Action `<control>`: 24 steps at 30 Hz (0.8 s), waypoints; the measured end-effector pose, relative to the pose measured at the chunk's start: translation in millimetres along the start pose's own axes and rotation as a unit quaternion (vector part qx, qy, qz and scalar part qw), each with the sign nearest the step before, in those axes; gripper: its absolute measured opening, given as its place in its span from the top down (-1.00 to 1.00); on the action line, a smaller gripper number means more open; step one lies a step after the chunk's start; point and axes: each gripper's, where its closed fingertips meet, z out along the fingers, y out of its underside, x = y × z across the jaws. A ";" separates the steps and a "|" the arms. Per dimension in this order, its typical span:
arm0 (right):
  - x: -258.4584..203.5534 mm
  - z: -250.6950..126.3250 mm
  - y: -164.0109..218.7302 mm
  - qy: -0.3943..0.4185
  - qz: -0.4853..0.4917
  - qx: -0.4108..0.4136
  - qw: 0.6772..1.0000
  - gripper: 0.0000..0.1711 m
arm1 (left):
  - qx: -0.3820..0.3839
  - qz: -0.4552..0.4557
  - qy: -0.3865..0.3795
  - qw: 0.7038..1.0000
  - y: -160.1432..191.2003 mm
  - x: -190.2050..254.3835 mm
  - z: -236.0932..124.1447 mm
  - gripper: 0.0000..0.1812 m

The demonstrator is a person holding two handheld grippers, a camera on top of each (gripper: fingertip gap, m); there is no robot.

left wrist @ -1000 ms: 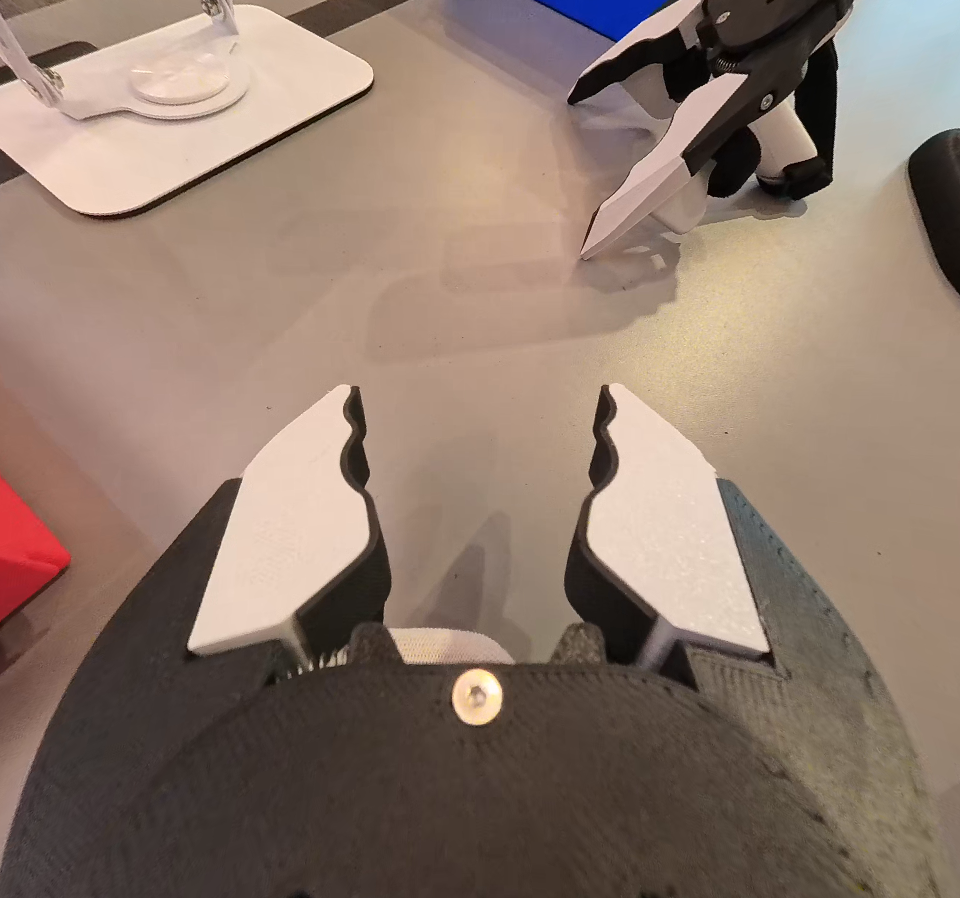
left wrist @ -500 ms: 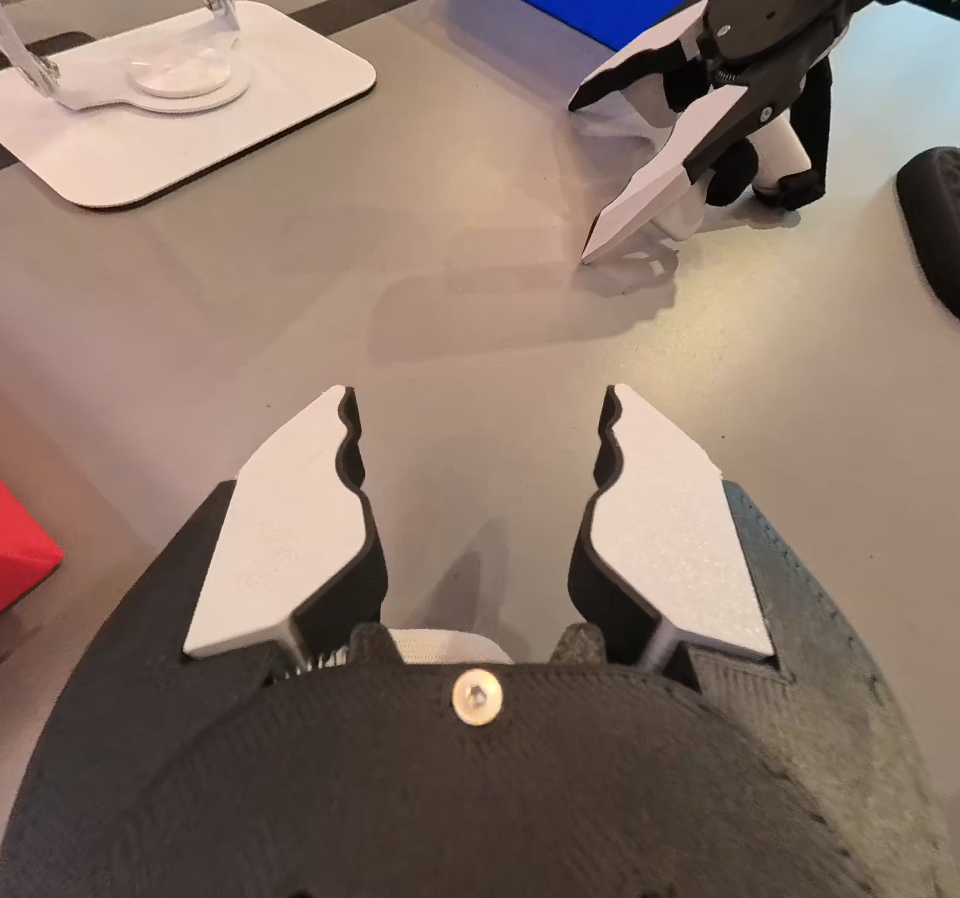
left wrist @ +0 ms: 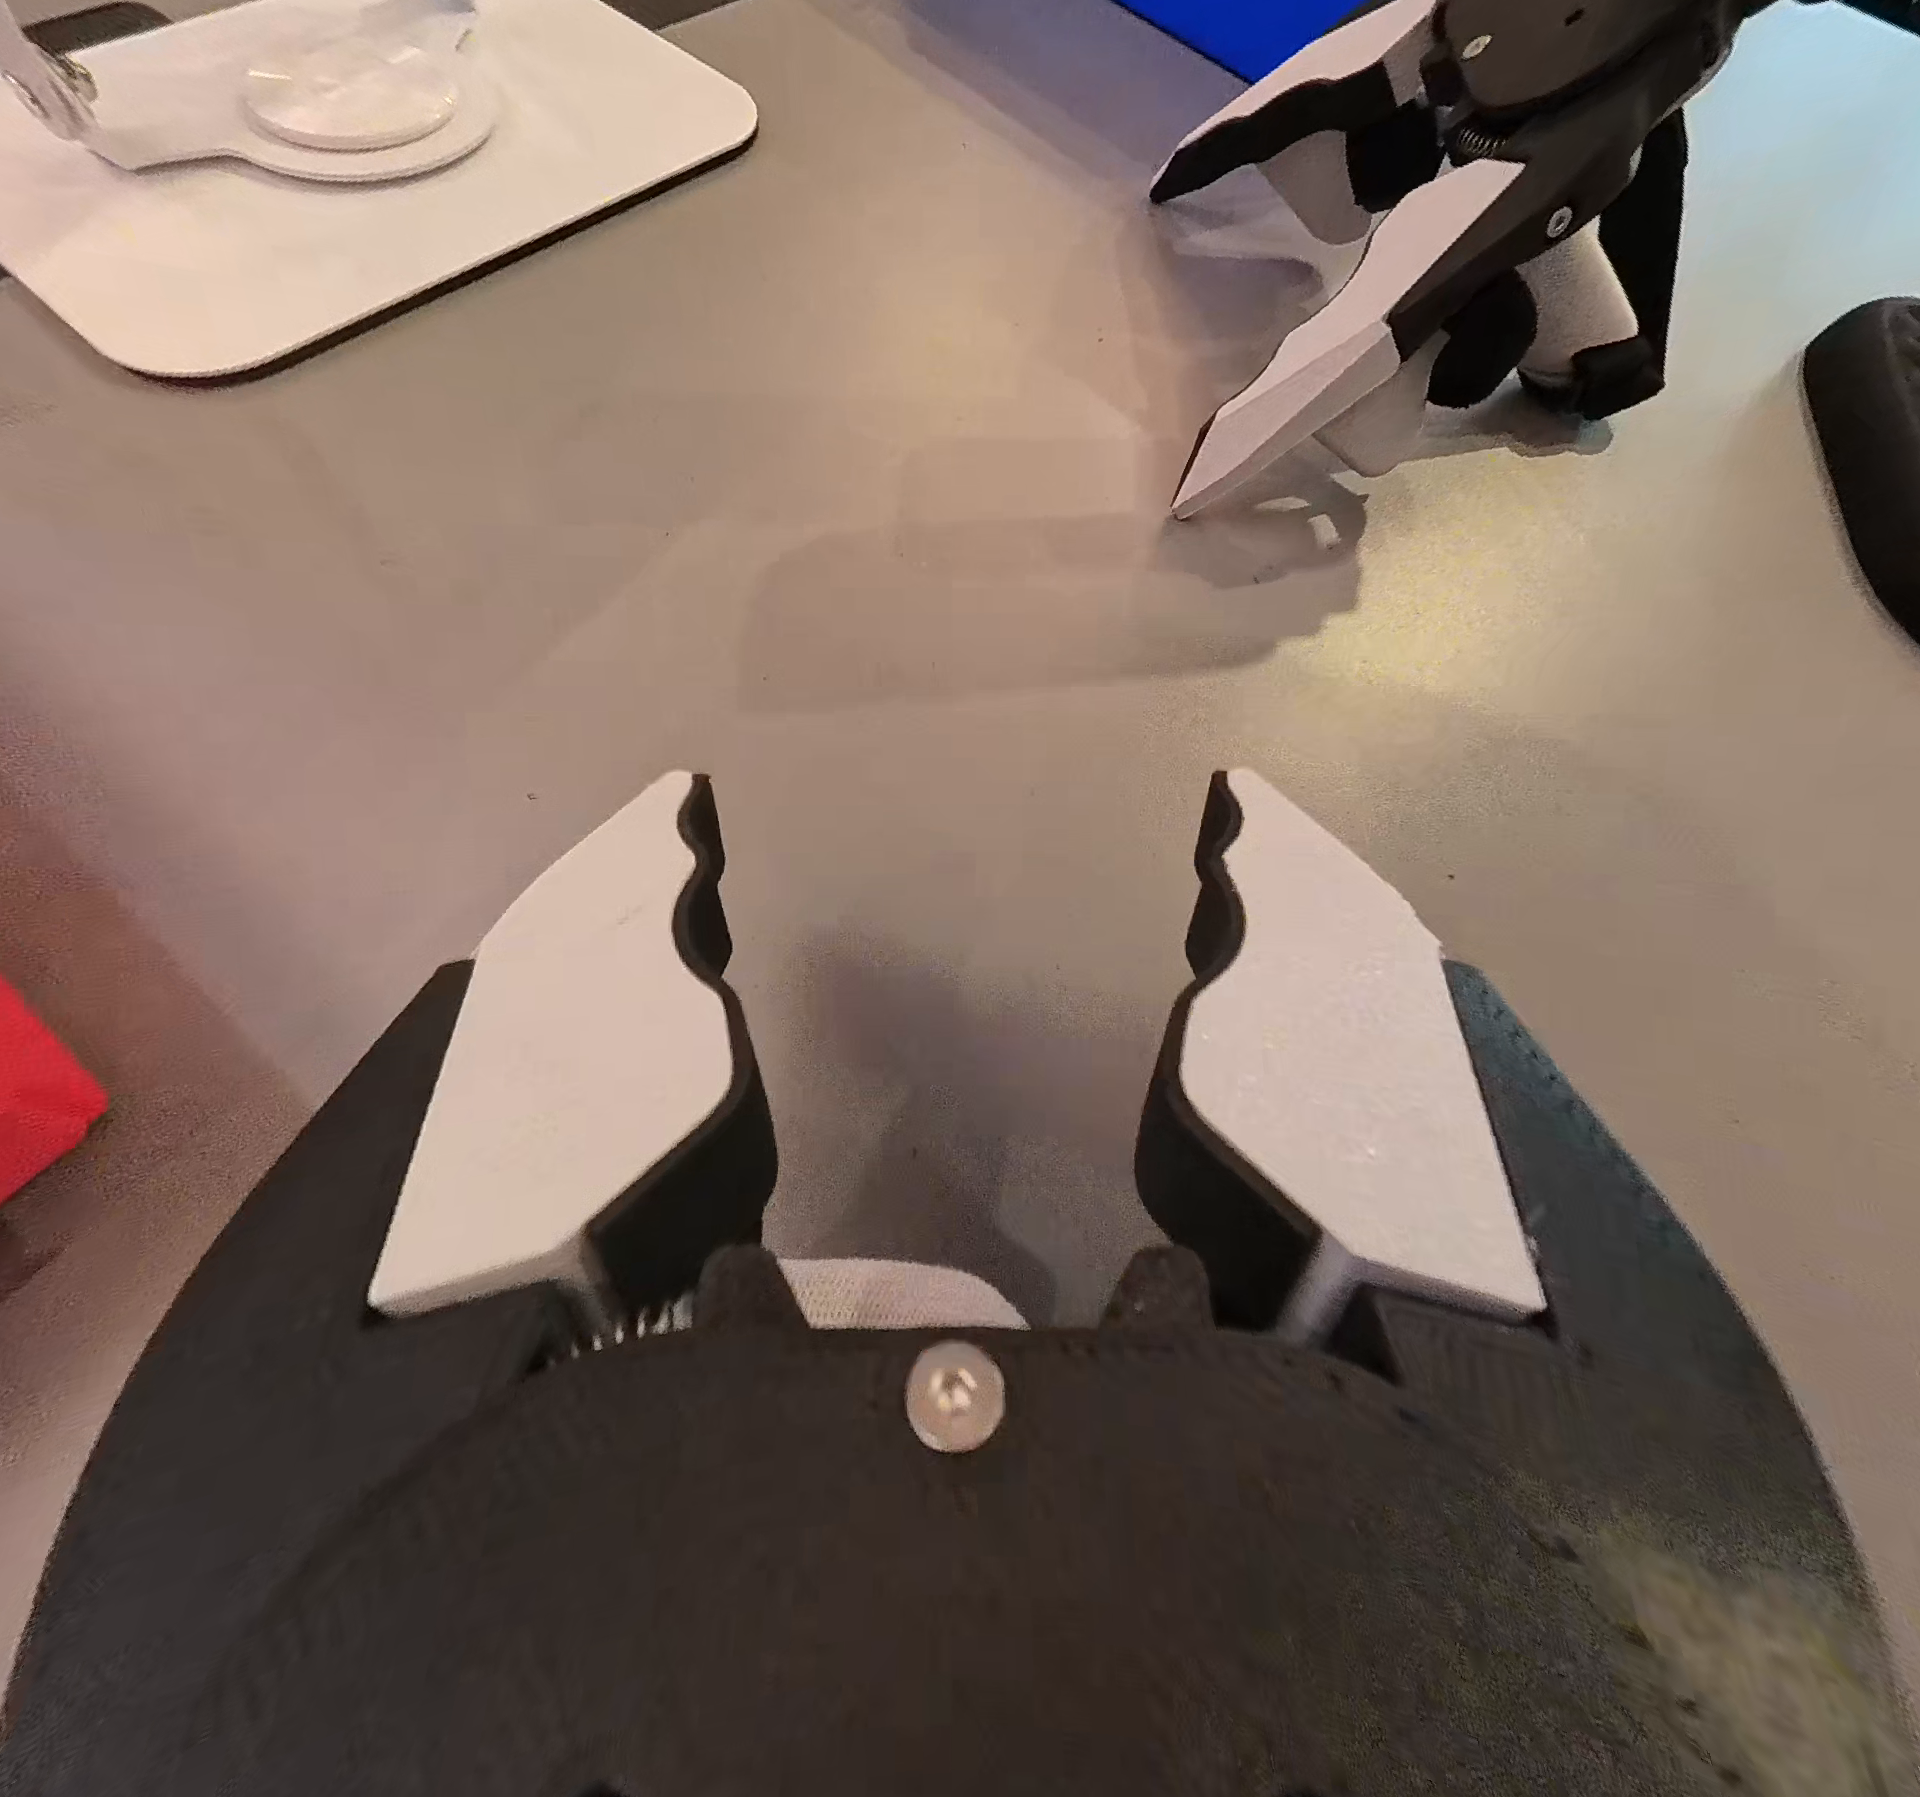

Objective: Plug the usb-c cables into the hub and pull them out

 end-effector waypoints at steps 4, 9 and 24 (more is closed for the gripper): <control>0.0 -0.1 0.1 0.000 0.000 0.000 1.000 -0.86 | -0.002 -0.008 -0.004 1.000 0.5 -2.7 0.7 0.06; 0.0 -0.1 0.0 0.000 0.000 0.000 1.000 -0.86 | -0.018 -0.022 -0.018 0.999 4.3 -8.7 3.8 0.07; 0.1 -0.1 0.1 0.000 0.000 0.000 1.000 -0.86 | -0.060 -0.011 -0.044 0.997 13.9 -12.7 11.4 0.08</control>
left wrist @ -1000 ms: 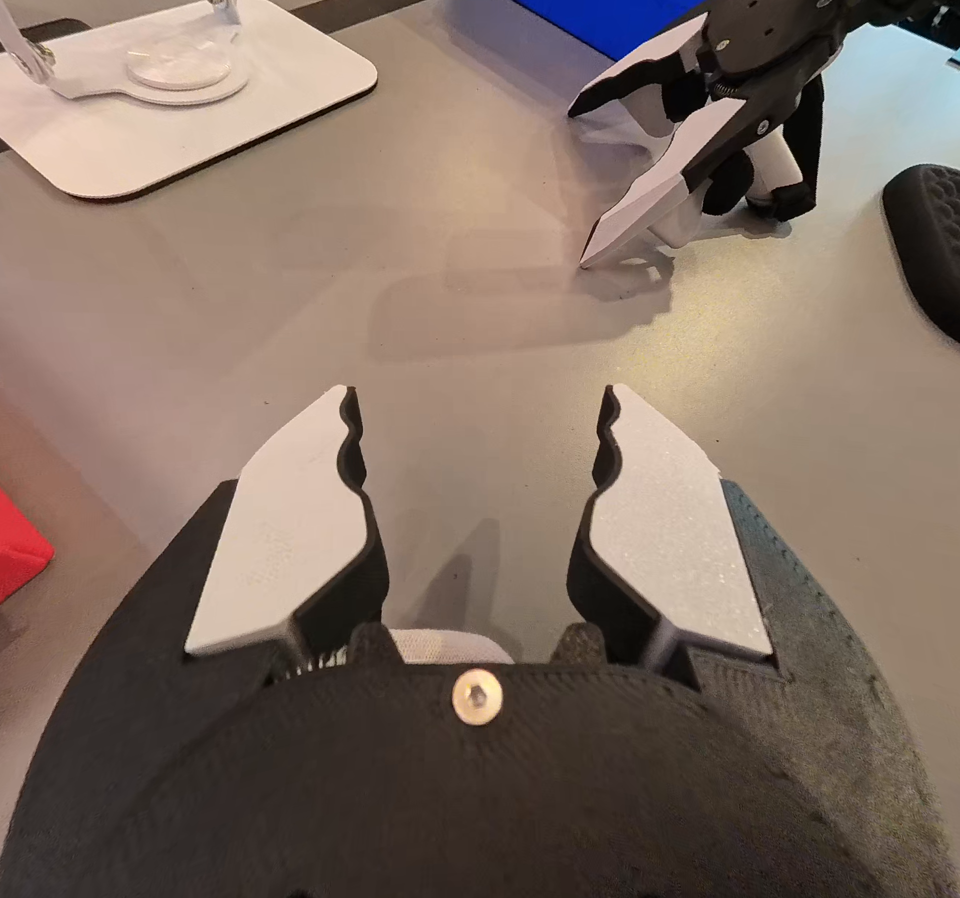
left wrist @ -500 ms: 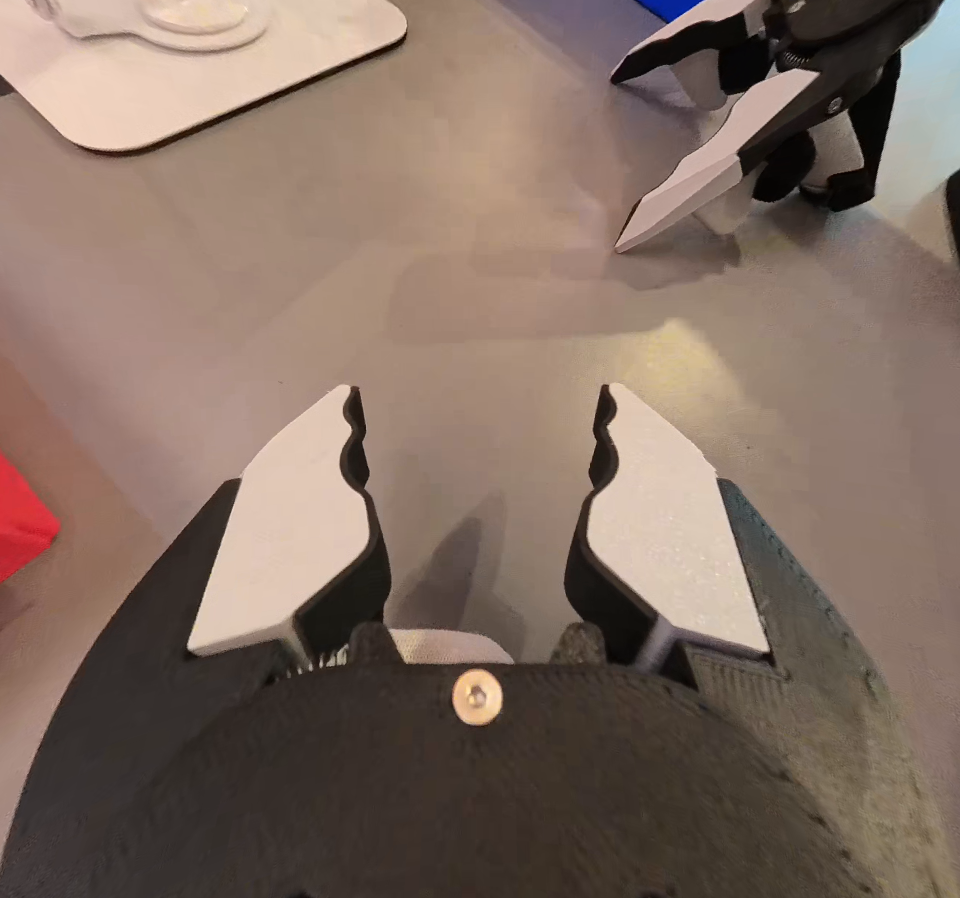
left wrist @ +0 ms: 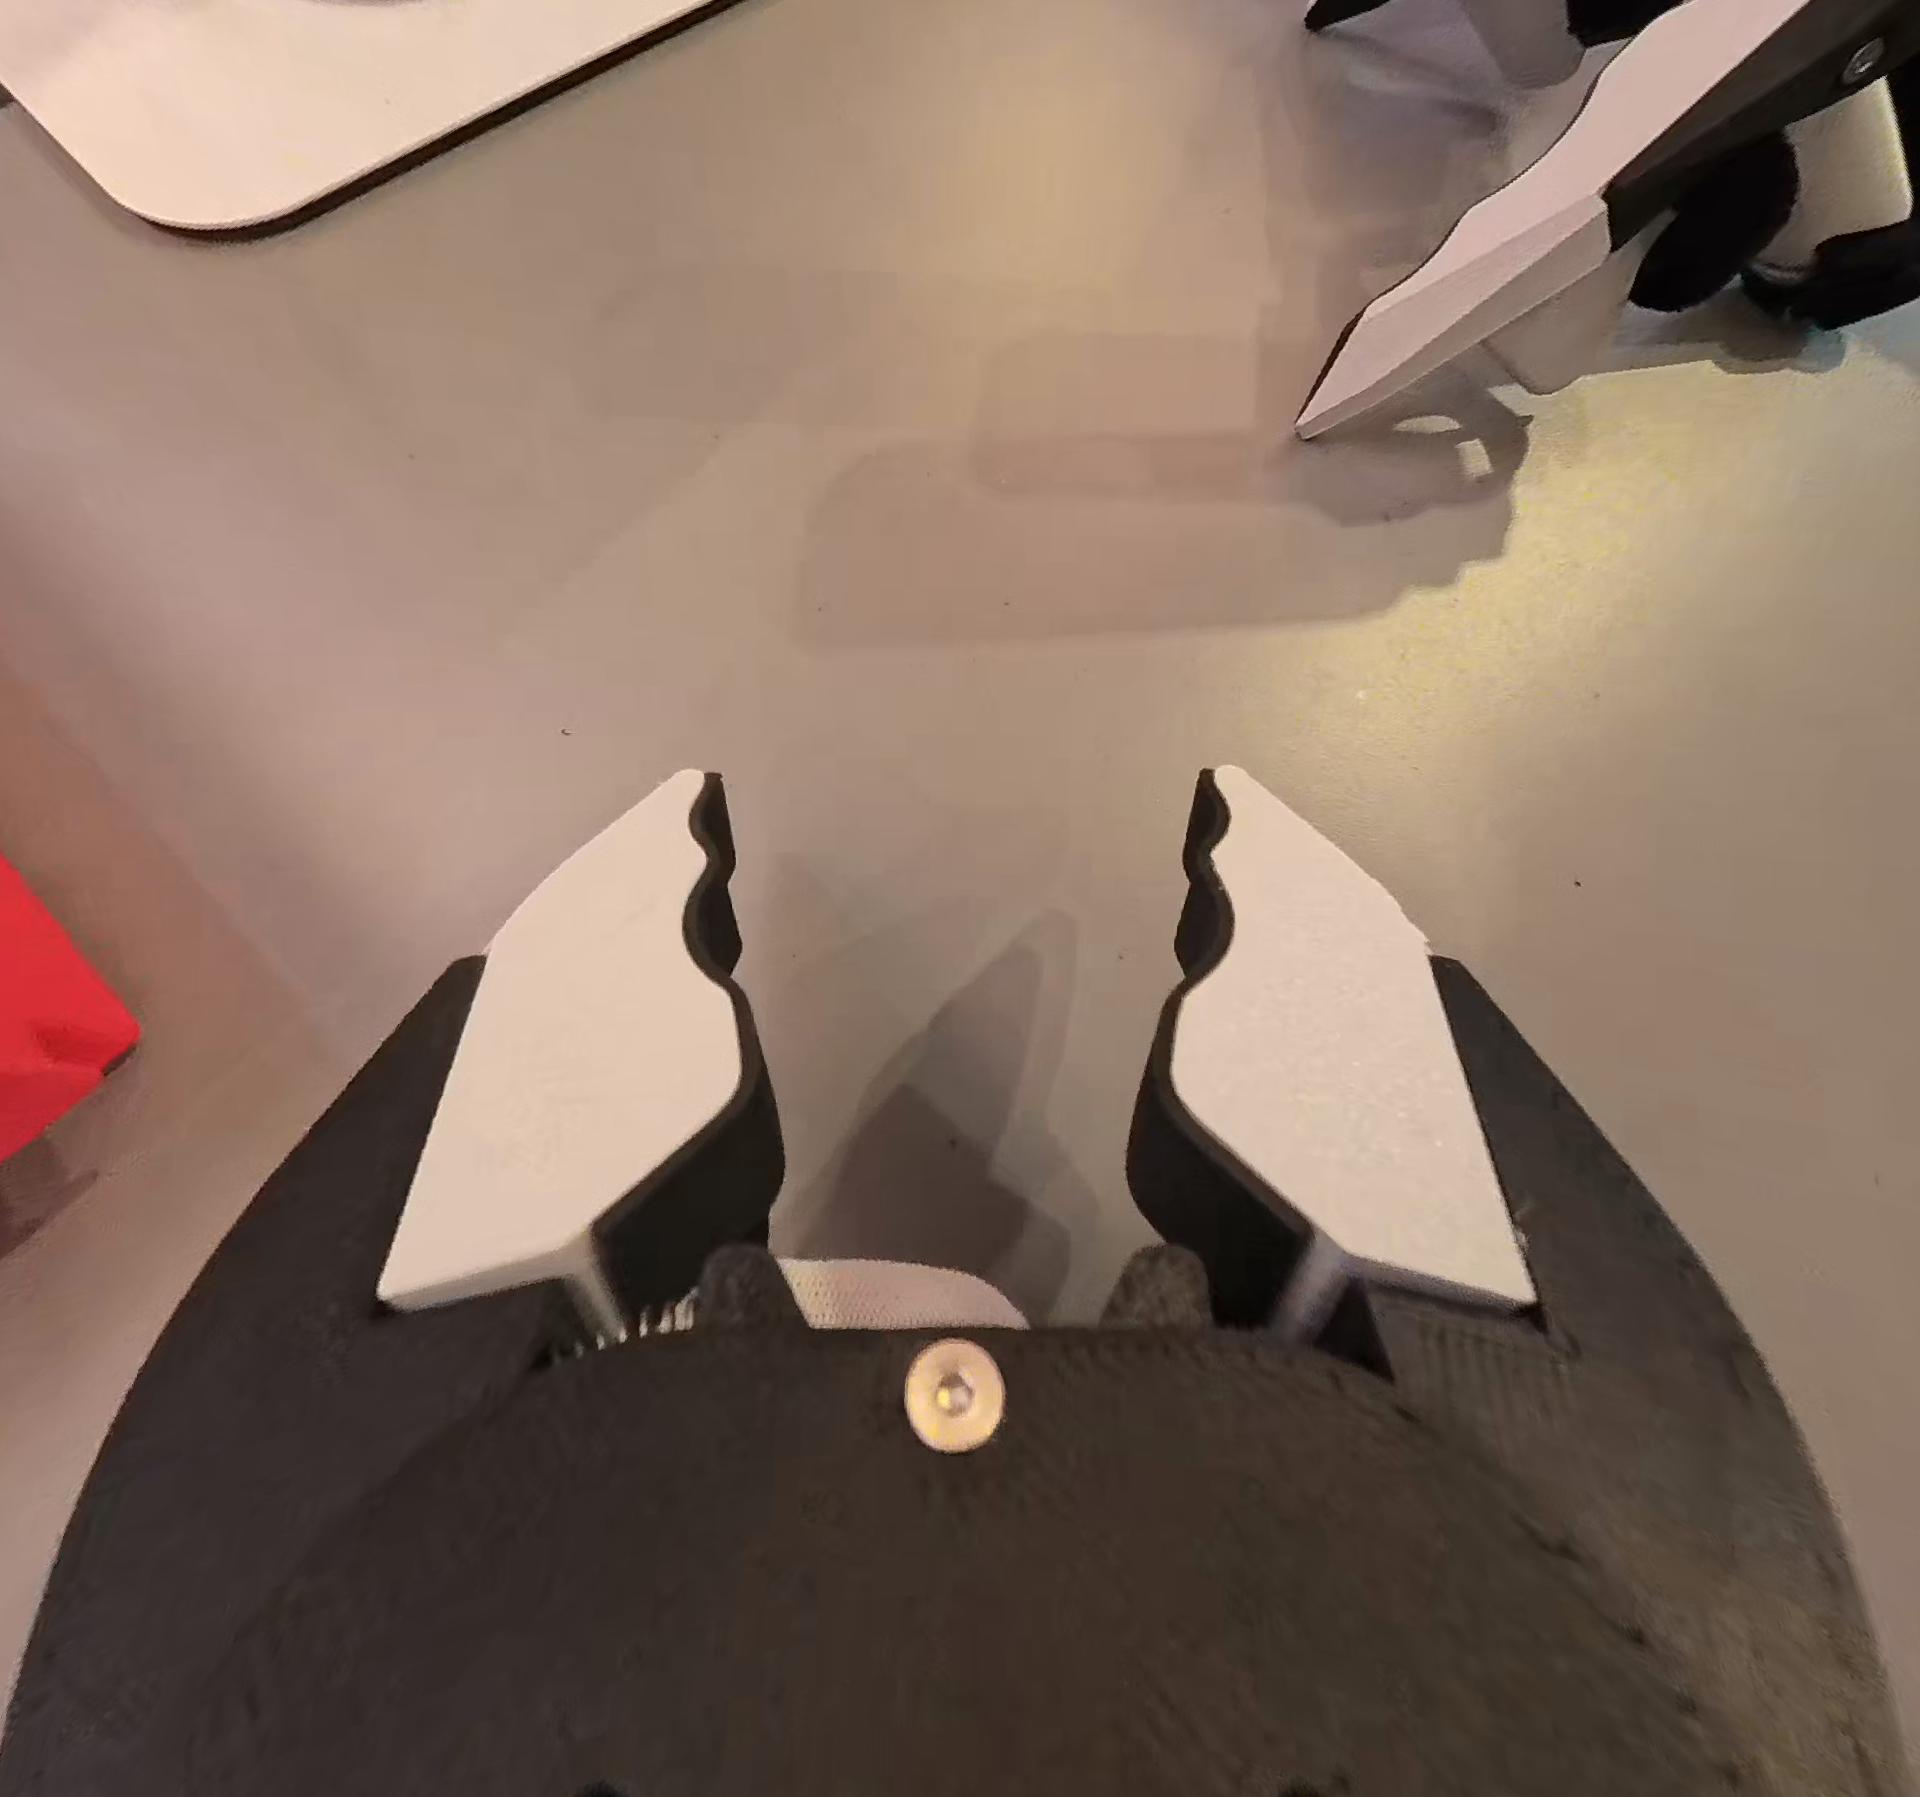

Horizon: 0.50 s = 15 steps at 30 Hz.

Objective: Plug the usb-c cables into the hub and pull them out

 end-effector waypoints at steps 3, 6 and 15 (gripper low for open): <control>0.0 -0.1 -0.1 0.000 0.000 0.000 1.000 -0.86 | -0.014 0.004 0.005 1.000 2.8 1.8 3.0 0.08; 0.1 -0.1 0.0 0.000 0.000 0.000 1.000 -0.86 | -0.021 0.018 -0.001 1.000 4.5 3.4 4.6 0.09; 0.0 -0.1 0.0 0.000 0.000 0.000 1.000 -0.86 | -0.025 0.022 0.004 0.999 5.3 5.3 5.4 0.09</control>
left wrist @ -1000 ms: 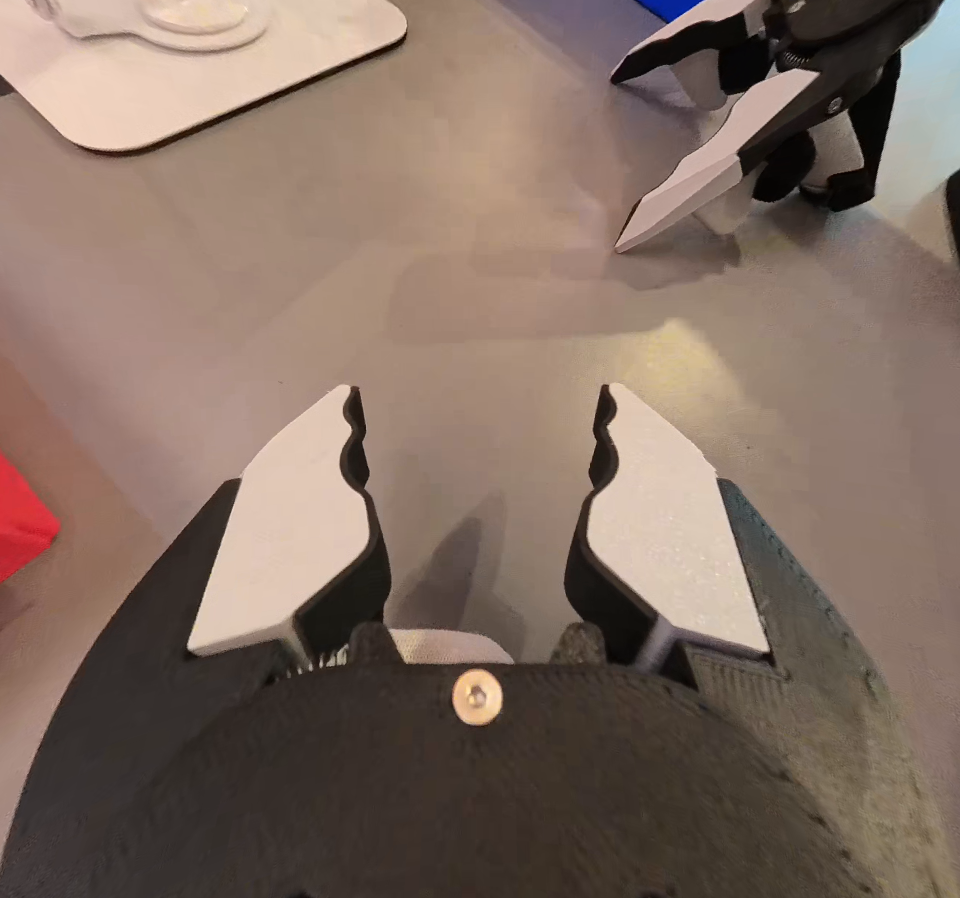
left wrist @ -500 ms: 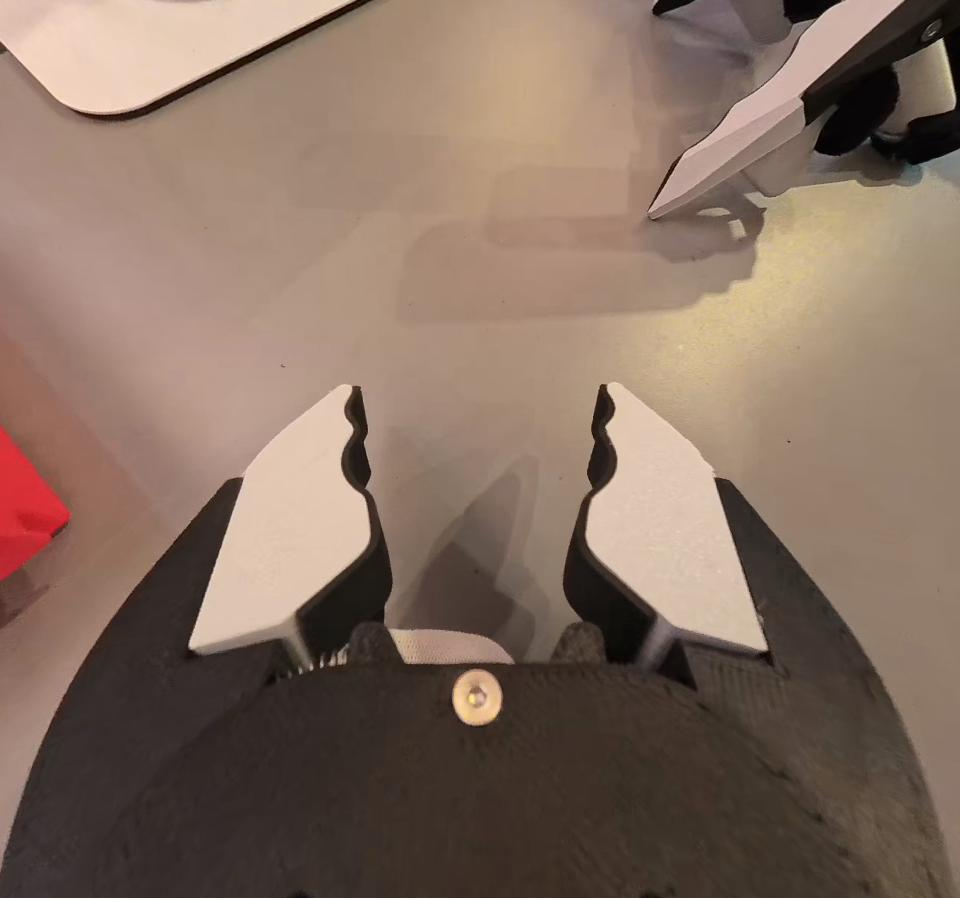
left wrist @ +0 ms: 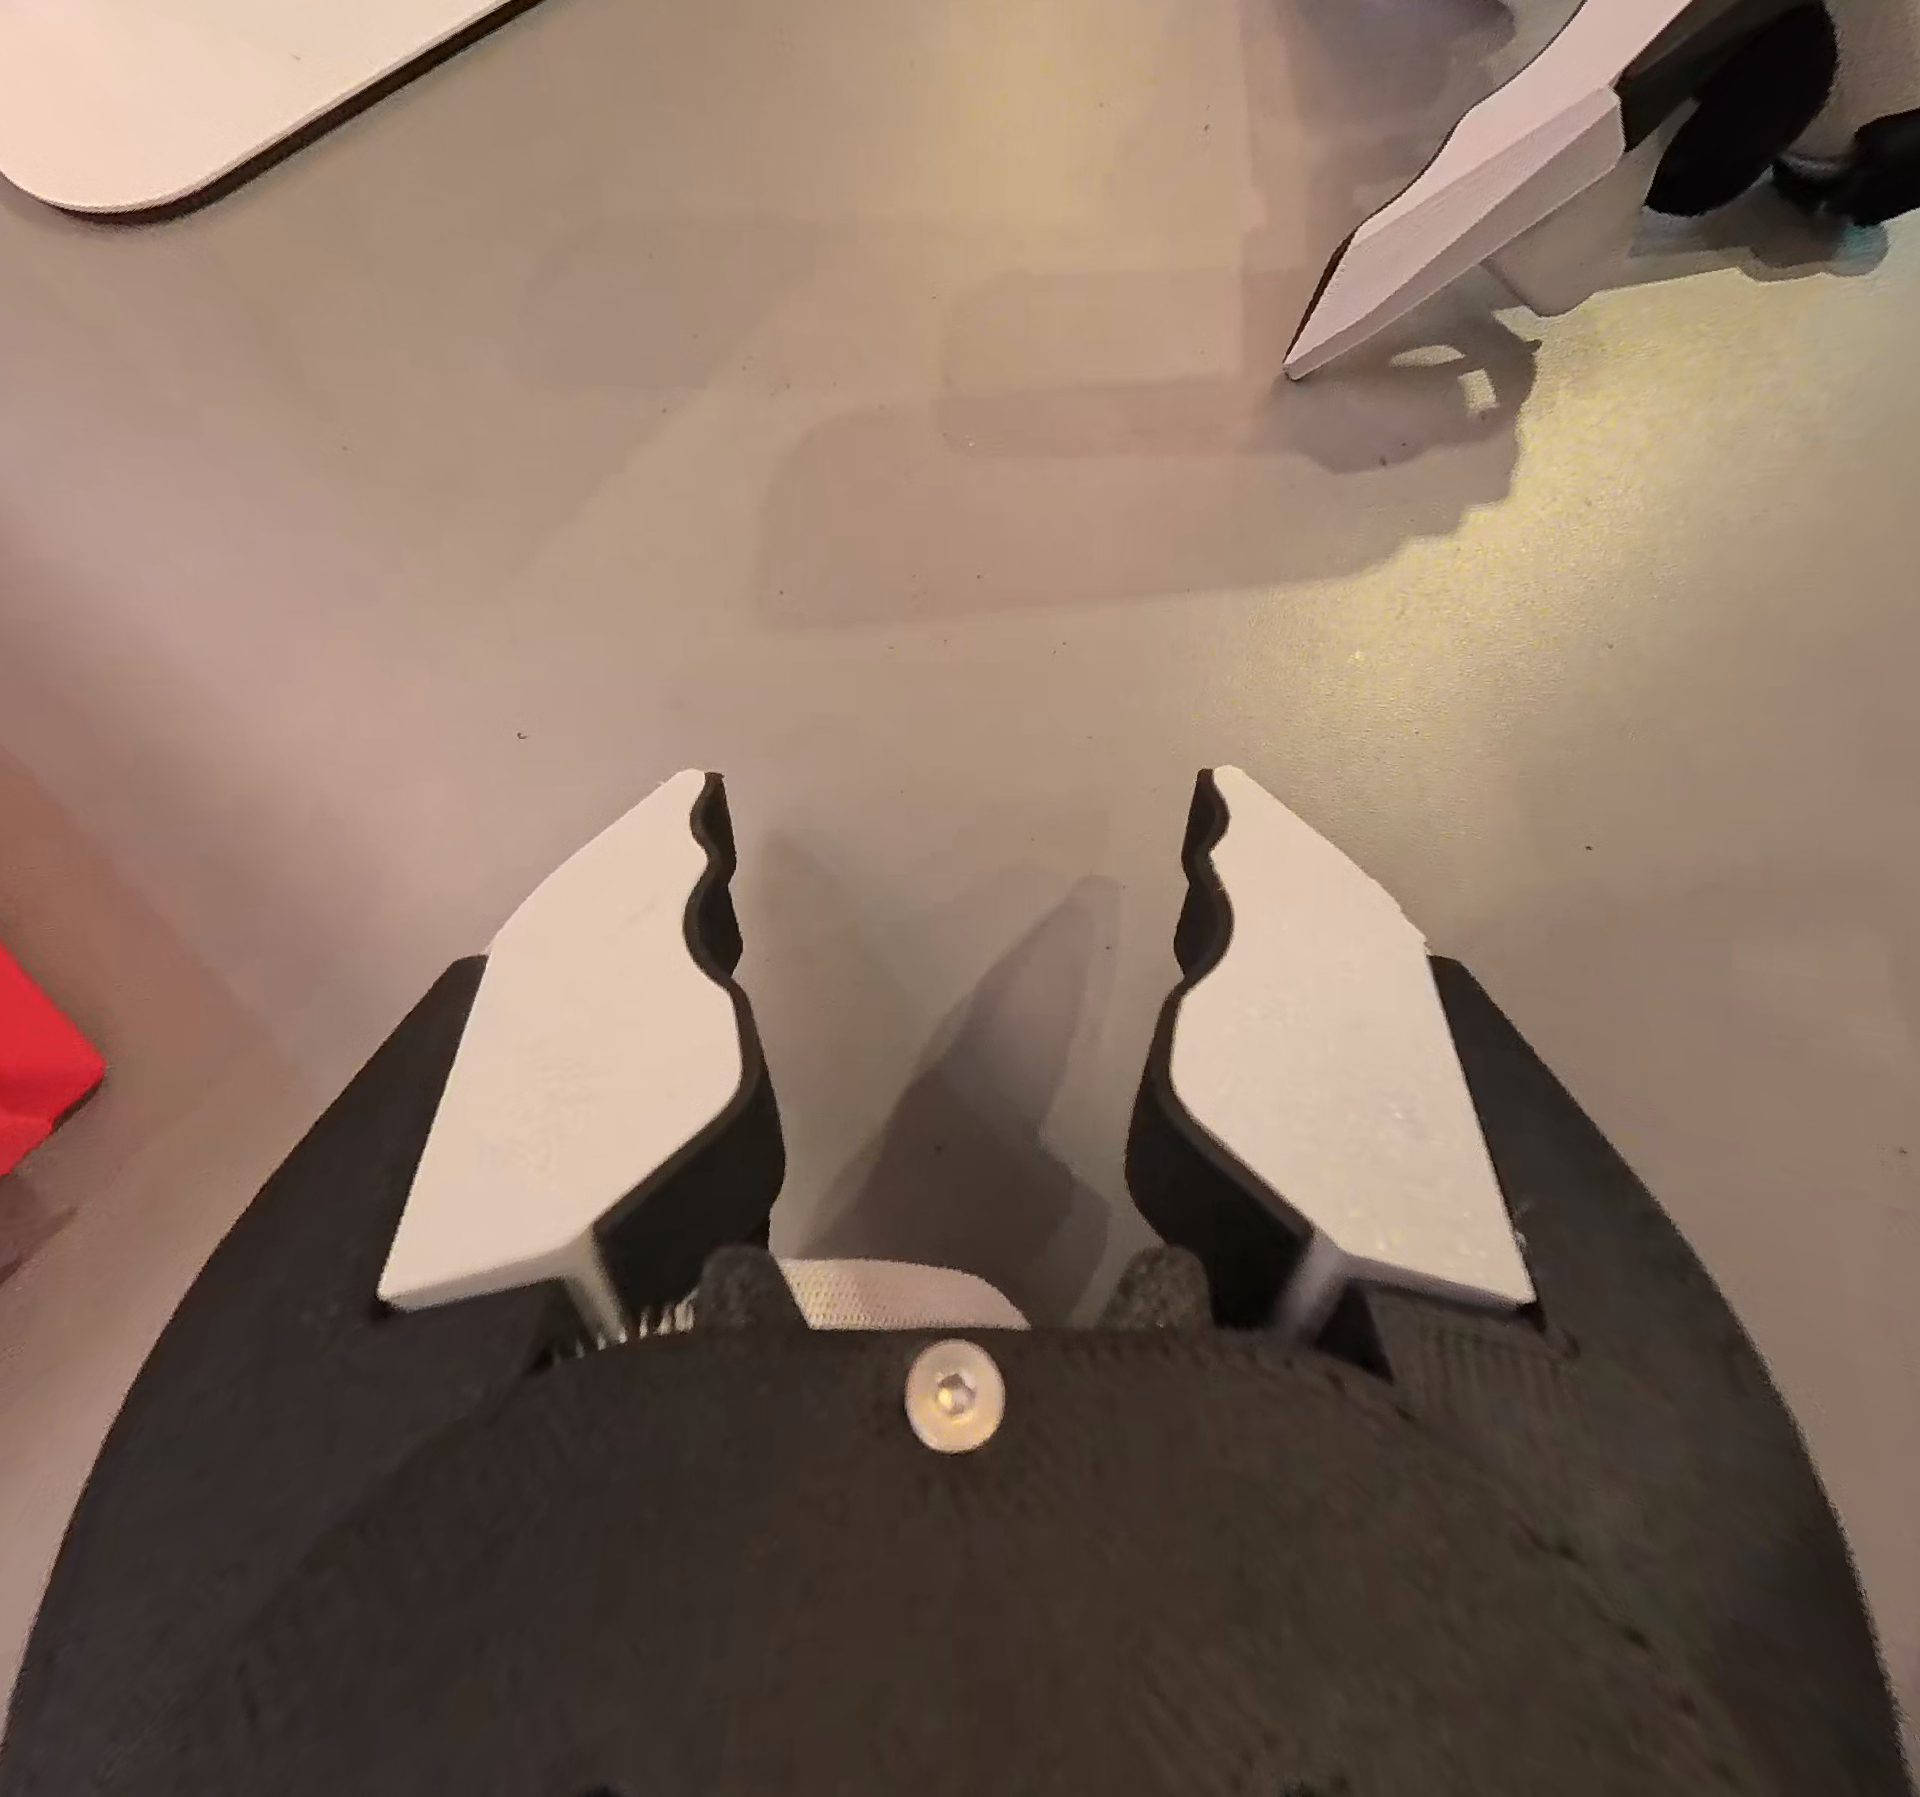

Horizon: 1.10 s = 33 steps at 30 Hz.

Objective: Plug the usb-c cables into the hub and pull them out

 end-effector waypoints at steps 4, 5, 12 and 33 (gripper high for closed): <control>0.0 -0.1 0.1 0.000 0.000 0.000 1.000 -0.86 | 0.004 -0.002 0.003 1.000 -0.8 0.0 -0.8 0.09; 0.0 -0.1 0.1 0.000 0.000 0.000 1.000 -0.86 | 0.003 0.000 0.003 1.000 -0.6 0.5 -0.5 0.09; 0.0 -0.1 0.1 0.000 0.000 0.000 1.000 -0.86 | -0.001 0.010 0.004 1.000 0.2 2.9 0.4 0.09; 0.0 0.1 0.0 0.000 0.000 0.000 1.000 -0.86 | 0.027 0.027 0.026 0.999 -6.4 10.7 -4.4 0.05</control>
